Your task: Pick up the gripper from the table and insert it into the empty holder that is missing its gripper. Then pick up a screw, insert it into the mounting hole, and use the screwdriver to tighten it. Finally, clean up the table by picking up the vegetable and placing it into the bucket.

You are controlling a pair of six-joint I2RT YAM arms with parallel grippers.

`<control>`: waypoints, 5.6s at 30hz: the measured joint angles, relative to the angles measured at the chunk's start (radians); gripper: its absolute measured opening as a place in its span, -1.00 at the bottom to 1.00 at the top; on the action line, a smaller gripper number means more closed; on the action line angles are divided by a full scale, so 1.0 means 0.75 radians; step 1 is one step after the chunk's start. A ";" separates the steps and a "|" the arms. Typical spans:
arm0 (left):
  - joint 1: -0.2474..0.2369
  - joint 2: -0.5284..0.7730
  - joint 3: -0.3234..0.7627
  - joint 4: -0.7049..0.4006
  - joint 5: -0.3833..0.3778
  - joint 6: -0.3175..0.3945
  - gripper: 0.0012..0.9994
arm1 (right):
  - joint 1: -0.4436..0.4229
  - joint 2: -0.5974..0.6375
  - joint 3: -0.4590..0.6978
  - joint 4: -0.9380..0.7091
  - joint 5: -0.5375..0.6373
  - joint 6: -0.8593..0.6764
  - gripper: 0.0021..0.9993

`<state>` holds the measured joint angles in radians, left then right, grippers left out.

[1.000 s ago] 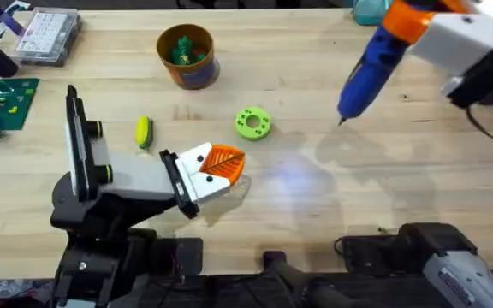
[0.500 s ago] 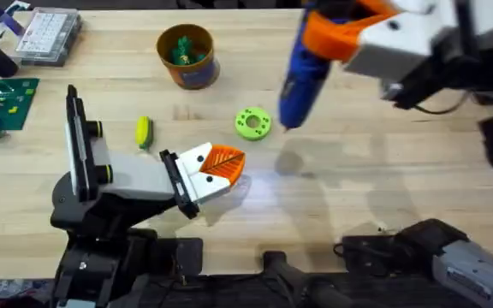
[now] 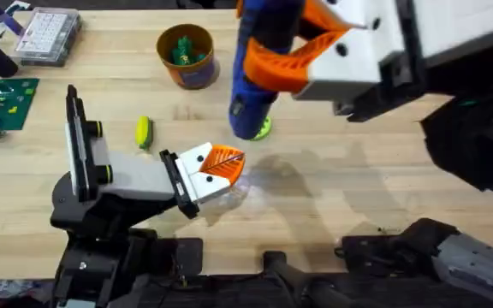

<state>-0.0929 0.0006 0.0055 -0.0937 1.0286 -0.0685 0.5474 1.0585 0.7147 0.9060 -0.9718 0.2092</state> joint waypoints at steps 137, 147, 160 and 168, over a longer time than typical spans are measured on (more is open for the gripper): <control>0.000 0.000 0.000 -0.001 0.005 0.001 -0.97 | 0.302 0.317 0.053 0.057 0.188 -0.134 -0.95; 0.000 0.000 0.000 -0.001 0.009 0.001 -0.97 | 0.302 0.318 0.056 0.065 0.189 -0.128 -0.95; 0.000 0.000 0.000 -0.001 0.009 0.001 -0.97 | 0.302 0.339 0.743 -0.562 0.147 -0.305 -0.95; 0.000 0.000 0.000 -0.001 0.009 0.001 -0.97 | 0.252 0.329 0.764 -0.939 0.151 -0.539 -0.95</control>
<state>-0.0929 0.0007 0.0055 -0.0940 1.0353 -0.0681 0.7362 1.3050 1.2876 0.2019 -0.8584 -0.1951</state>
